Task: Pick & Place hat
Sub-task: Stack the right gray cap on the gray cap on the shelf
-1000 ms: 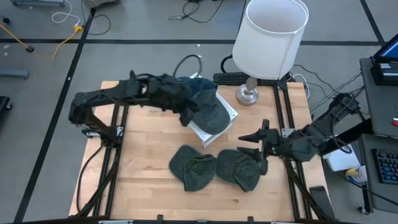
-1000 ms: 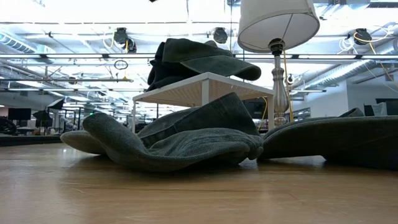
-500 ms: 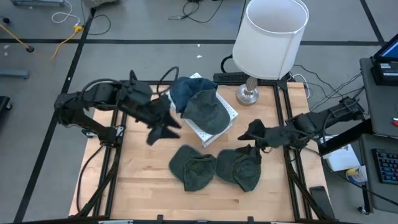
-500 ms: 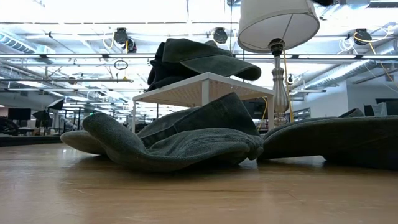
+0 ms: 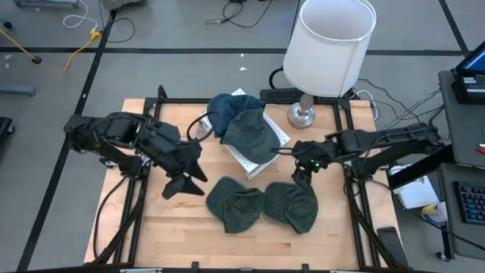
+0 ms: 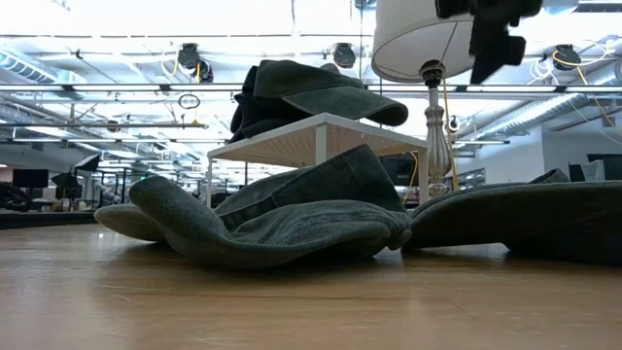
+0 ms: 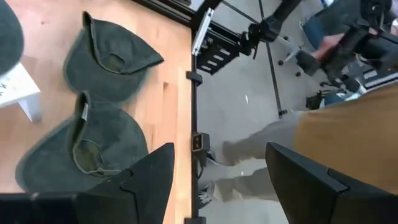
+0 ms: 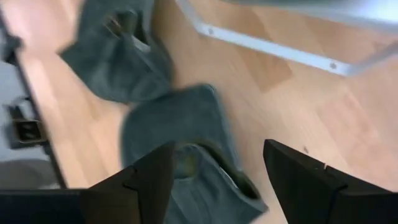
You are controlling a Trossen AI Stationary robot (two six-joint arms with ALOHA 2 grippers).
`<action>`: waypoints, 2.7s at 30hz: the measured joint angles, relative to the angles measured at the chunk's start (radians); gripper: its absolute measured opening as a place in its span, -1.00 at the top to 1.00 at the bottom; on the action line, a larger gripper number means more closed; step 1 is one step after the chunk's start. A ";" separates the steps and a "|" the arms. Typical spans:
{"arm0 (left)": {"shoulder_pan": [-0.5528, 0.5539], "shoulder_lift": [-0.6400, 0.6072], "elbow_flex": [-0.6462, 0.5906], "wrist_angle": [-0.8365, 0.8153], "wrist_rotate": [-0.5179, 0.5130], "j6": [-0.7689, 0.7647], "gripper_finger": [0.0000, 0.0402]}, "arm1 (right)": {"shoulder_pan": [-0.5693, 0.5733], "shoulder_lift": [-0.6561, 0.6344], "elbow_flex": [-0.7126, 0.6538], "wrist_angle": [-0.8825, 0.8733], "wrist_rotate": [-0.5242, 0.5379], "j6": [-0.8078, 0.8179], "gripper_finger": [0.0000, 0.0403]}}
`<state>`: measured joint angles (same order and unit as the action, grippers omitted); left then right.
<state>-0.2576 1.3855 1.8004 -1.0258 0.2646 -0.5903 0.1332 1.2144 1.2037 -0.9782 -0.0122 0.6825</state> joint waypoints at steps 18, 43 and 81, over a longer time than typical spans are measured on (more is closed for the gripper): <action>-0.059 -0.007 0.000 -0.037 -0.003 -0.017 -0.28 | 0.013 0.224 -0.139 0.101 -0.014 -0.203 -0.15; -0.058 -0.007 0.000 -0.101 -0.003 -0.018 -0.28 | 0.019 0.226 -0.386 0.437 -0.135 -0.168 0.90; -0.055 -0.006 0.000 -0.066 -0.288 -0.018 -0.28 | 0.330 -0.056 0.107 0.162 0.549 -0.236 0.99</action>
<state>-0.3126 1.3796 1.8008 -1.0916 -0.0239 -0.6083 0.4635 1.1584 1.3105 -0.8165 0.5366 0.4462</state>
